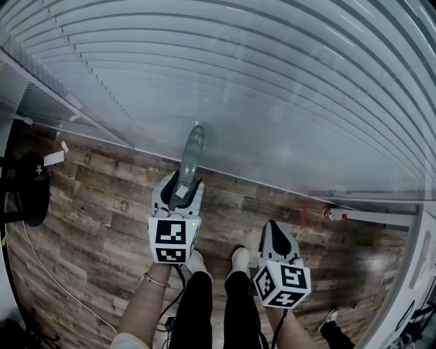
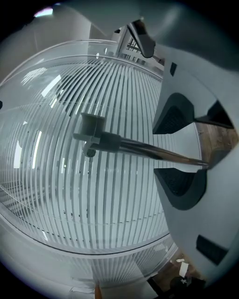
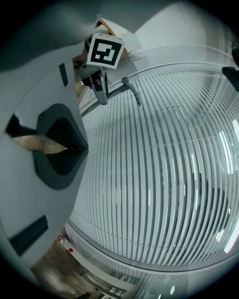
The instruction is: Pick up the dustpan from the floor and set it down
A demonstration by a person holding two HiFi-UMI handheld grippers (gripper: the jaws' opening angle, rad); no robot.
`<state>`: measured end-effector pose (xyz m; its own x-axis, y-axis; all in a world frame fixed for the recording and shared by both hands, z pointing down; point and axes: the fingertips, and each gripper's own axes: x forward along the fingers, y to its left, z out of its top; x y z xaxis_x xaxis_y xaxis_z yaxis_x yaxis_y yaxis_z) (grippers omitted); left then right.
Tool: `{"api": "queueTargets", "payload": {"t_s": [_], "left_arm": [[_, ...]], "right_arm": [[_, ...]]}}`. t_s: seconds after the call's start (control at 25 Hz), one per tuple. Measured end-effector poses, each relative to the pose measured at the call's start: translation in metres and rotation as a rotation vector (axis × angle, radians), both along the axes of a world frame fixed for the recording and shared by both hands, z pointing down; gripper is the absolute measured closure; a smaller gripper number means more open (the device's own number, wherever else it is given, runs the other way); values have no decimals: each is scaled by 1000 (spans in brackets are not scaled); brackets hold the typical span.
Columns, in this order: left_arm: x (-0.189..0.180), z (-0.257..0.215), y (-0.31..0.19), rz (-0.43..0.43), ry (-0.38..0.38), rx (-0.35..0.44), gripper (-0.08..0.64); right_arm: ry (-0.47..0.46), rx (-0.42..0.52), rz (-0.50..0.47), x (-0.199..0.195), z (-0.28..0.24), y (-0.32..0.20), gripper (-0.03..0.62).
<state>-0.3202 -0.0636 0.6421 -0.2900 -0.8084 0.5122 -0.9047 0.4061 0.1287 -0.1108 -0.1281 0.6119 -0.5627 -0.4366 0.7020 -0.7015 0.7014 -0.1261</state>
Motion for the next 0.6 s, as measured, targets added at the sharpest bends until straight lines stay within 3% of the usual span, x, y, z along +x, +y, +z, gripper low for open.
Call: {"api": "queueTargets", "payload": {"t_s": [0.6], "left_arm": [[-4, 1, -1, -19, -30, -17, 449]], "right_arm": [[1, -3, 29, 1, 1, 3, 560]]}}
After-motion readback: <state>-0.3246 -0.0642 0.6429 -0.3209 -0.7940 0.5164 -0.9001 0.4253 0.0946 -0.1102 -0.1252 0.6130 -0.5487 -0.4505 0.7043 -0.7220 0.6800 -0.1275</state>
